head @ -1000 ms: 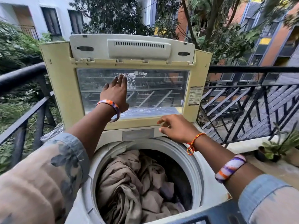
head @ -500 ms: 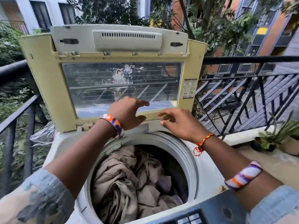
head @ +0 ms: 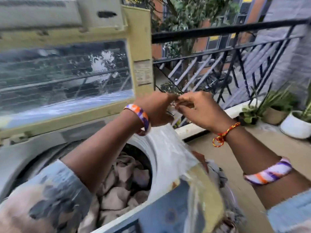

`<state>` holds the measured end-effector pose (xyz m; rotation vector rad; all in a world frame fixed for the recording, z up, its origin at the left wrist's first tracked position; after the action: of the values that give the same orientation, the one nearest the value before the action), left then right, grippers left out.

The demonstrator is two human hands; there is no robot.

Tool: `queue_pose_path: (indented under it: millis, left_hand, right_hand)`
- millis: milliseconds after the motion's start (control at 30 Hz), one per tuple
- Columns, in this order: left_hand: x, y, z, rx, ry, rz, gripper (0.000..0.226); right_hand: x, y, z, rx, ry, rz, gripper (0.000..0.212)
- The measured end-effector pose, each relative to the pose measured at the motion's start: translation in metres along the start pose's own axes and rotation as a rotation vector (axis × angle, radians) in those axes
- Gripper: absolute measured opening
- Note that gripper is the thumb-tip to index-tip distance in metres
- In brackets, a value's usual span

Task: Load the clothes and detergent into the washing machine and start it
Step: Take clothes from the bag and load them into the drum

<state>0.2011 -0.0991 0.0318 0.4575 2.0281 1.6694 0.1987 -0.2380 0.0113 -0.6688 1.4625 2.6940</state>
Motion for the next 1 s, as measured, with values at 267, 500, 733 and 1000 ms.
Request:
queue_pose_path:
  millis: [267,500,733,1000]
  left_hand:
    - [-0.124,-0.092,-0.138,-0.055,-0.043,0.547,0.034]
    - [-0.173,-0.243,-0.198,-0.006,0.050,0.871,0.034]
    - [-0.161,-0.355,-0.179,-0.031,0.181,0.904,0.062]
    - [-0.168,-0.424,-0.161,-0.034,0.232,0.930,0.077]
  right_hand:
    - [0.054,0.019,-0.196,0.065,-0.292,0.097,0.019]
    - [0.149,-0.022,-0.335,-0.124,-0.554,0.300,0.022]
    - [0.218,-0.081,-0.401,-0.300,-0.765,0.512,0.023]
    - [0.224,-0.181,-0.462,-0.456,-0.781,0.637,0.124]
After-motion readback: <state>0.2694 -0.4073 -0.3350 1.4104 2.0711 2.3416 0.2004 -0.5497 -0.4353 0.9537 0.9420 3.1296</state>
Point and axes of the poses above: each hand's wrist, its own x-axis away from the middle knuckle, its own y-axis out of the back of the hand, z = x × y, the point moved 2 cm from there along -x, towards the middle knuckle, and after that the axes turned 4 degrees about x, right-handed, at the moved point
